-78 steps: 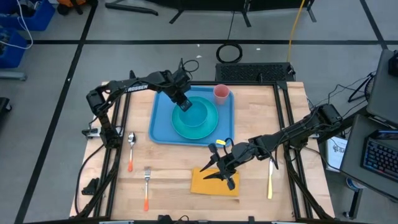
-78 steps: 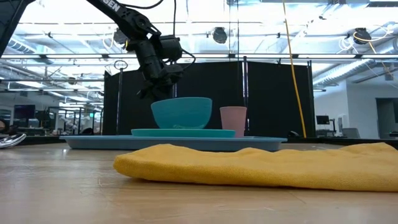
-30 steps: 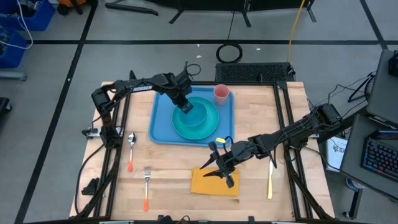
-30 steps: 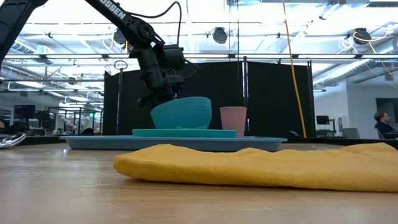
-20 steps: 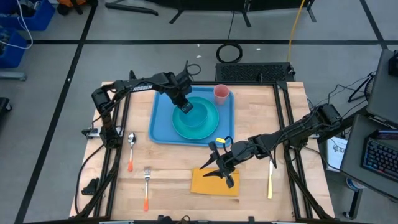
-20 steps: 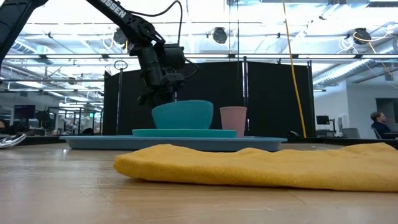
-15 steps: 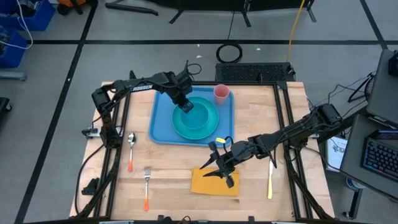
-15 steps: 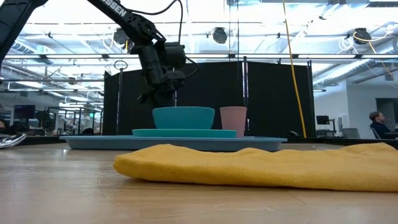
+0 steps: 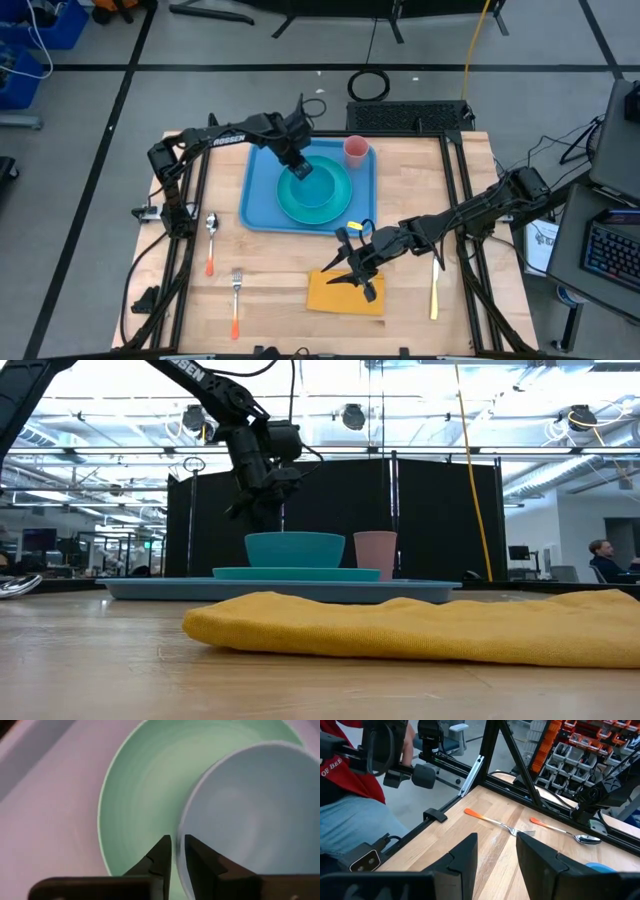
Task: Set up tray
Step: Put the yellow napkin on the blue serving tray to the left of the green plate
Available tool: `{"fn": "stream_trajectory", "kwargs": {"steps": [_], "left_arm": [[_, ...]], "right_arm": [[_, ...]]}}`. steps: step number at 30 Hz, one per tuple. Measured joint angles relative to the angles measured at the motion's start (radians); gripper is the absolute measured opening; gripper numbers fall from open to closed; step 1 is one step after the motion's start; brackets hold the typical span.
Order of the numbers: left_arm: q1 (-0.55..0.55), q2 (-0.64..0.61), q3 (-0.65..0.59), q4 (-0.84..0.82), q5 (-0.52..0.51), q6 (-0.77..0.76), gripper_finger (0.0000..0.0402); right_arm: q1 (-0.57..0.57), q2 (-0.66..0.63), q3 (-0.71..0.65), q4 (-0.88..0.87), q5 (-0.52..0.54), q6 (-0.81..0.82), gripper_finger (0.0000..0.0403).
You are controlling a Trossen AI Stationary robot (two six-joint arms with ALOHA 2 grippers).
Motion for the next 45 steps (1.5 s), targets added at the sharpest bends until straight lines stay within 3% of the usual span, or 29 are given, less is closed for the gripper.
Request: {"fn": "stream_trajectory", "kwargs": {"steps": [17,25,28,33,37,40,45], "left_arm": [[-0.01,-0.004,0.19,-0.161,-0.018,0.043,0.0072],[-0.074,-0.151,0.185,-0.179,-0.114,0.097,0.0072],[-0.121,-0.24,0.162,-0.164,-0.207,0.089,0.0072],[-0.244,-0.39,0.083,-0.077,-0.366,0.091,0.0072],[-0.342,-0.513,-0.029,0.021,-0.383,0.077,0.0072],[-0.419,-0.599,-0.152,0.1,-0.415,0.061,0.0072],[-0.57,-0.727,-0.433,0.305,-0.574,0.061,0.0072]], "right_arm": [[0.0,0.0,0.0,-0.007,0.0,0.004,0.0128],[0.002,0.0,0.0,-0.021,0.0,0.022,0.0128],[0.002,0.0,0.0,-0.023,0.0,0.023,0.0128],[0.002,0.0,0.0,-0.023,0.0,0.029,0.0128],[0.002,0.0,0.0,-0.022,0.0,0.047,0.0128],[0.005,0.0,0.0,-0.022,0.0,0.053,0.0128],[0.034,-0.005,0.0,-0.026,-0.005,0.078,0.0128]]}}
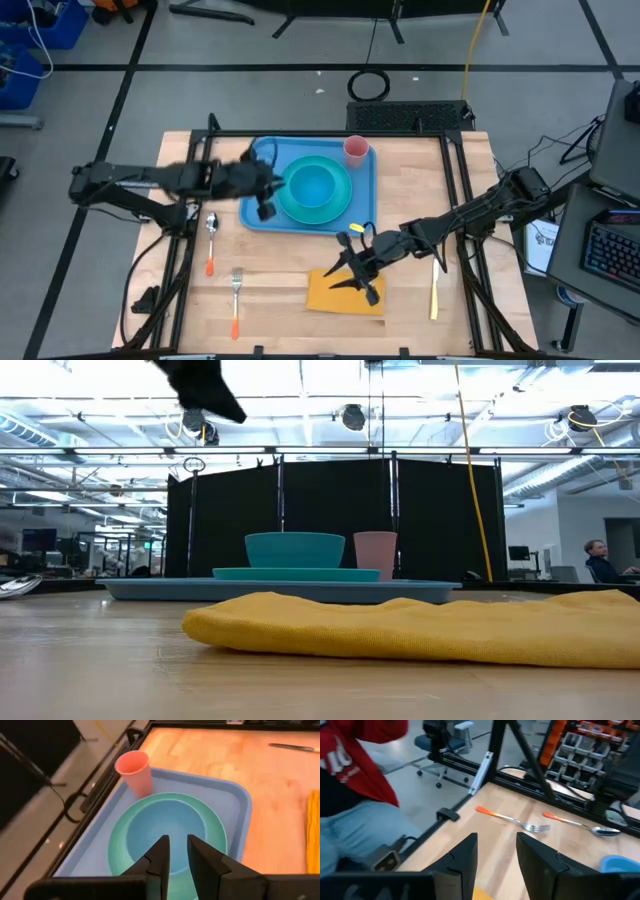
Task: Set up tray
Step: Put the yellow napkin on the blue serving tray to the left of the green plate
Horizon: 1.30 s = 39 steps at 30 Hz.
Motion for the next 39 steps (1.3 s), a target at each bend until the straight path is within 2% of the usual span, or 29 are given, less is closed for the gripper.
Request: {"fn": "stream_trajectory", "kwargs": {"steps": [6,8,12,16,21,23,25,27,33,39], "left_arm": [[-0.194,-0.066,-0.305,0.428,-0.065,0.087,0.0072],[-0.256,-0.065,-0.376,0.578,-0.079,0.167,0.0072],[-0.342,-0.046,-0.468,0.761,-0.098,0.312,0.0072],[-0.386,-0.043,-0.498,0.777,-0.107,0.28,0.0072],[-0.393,-0.042,-0.534,0.774,0.088,0.207,0.0072],[-0.39,-0.043,-0.534,0.798,0.147,0.134,0.0072],[-0.393,-0.043,-0.534,0.833,0.165,0.125,0.0072],[-0.413,-0.043,-0.533,0.846,0.141,0.153,0.0072],[-0.463,0.001,-0.533,0.793,-0.029,0.26,0.0072],[-0.497,0.125,-0.523,0.8,-0.084,0.316,0.0072]], "right_arm": [[0.057,-0.095,-0.001,-0.05,0.001,-0.002,0.0128],[0.075,-0.127,-0.001,-0.067,0.004,-0.002,0.0128],[0.103,-0.169,-0.027,-0.065,0.007,0.001,0.0128],[0.115,-0.198,-0.066,-0.063,0.086,-0.002,0.0128],[0.11,-0.234,-0.146,0.046,0.135,-0.008,0.0128],[0.105,-0.249,-0.175,0.094,0.134,-0.015,0.0128],[0.104,-0.271,-0.195,0.123,0.135,-0.019,0.0128],[0.104,-0.283,-0.209,0.138,0.136,-0.02,0.0128],[0.104,-0.291,-0.227,0.156,0.137,-0.022,0.0128],[0.098,-0.291,-0.227,0.156,0.137,-0.024,0.0128]]}}
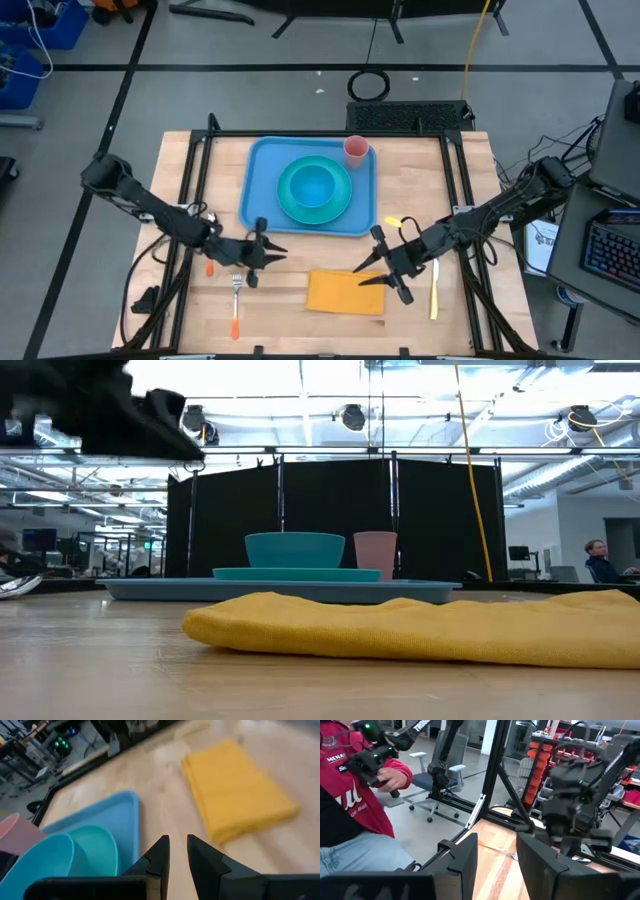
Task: Set up tray
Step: Put the yellow napkin on the blue serving tray to the left of the green plate
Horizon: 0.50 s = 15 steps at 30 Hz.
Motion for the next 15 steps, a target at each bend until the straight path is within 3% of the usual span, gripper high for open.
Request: {"fn": "stream_trajectory", "kwargs": {"steps": [11,15], "left_arm": [[-0.038,0.212,0.133,-0.038,-0.005,0.058,0.0075],[-0.042,0.282,0.19,-0.099,-0.007,0.059,0.0109]], "right_arm": [[-0.001,0.0,0.0,0.0,0.0,0.001,0.0128],[-0.001,0.0,0.0,-0.001,0.0,0.001,0.0128]]}}
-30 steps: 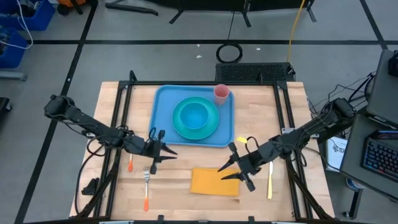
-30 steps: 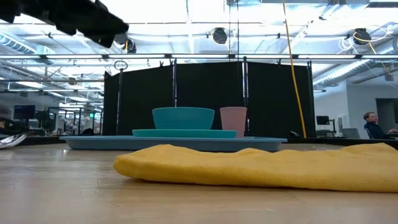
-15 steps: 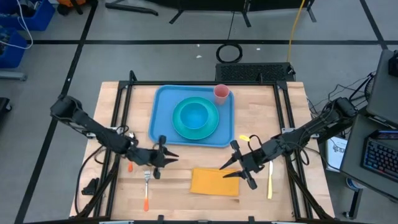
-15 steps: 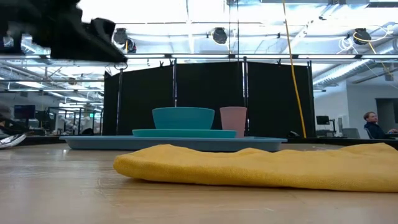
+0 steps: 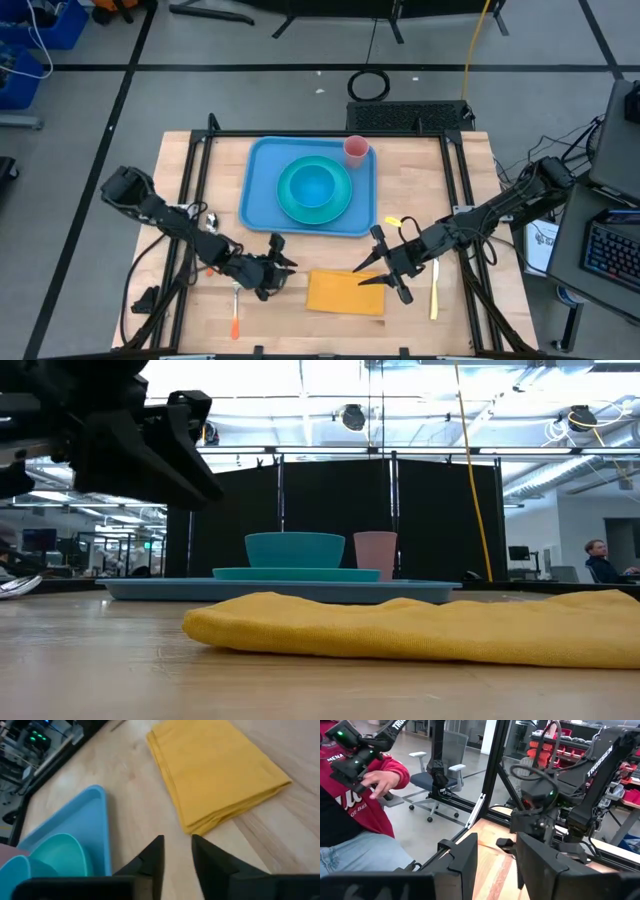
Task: Set up tray
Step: Put the yellow napkin on the blue serving tray to the left of the green plate
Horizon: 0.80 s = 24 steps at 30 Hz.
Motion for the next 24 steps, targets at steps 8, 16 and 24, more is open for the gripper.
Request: {"fn": "stream_trajectory", "kwargs": {"steps": [8,16,24], "left_arm": [[-0.03,0.075,0.048,0.01,-0.067,-0.037,0.021],[-0.131,0.198,0.049,0.086,-0.149,0.014,0.0243],[-0.15,0.315,0.14,0.089,-0.171,0.054,0.0244]], "right_arm": [[0.0,0.0,0.0,-0.004,0.0,0.0,0.0128],[0.0,0.001,0.0,-0.007,0.0,0.002,0.0128],[0.0,0.001,-0.015,0.009,0.0,0.048,0.0128]]}}
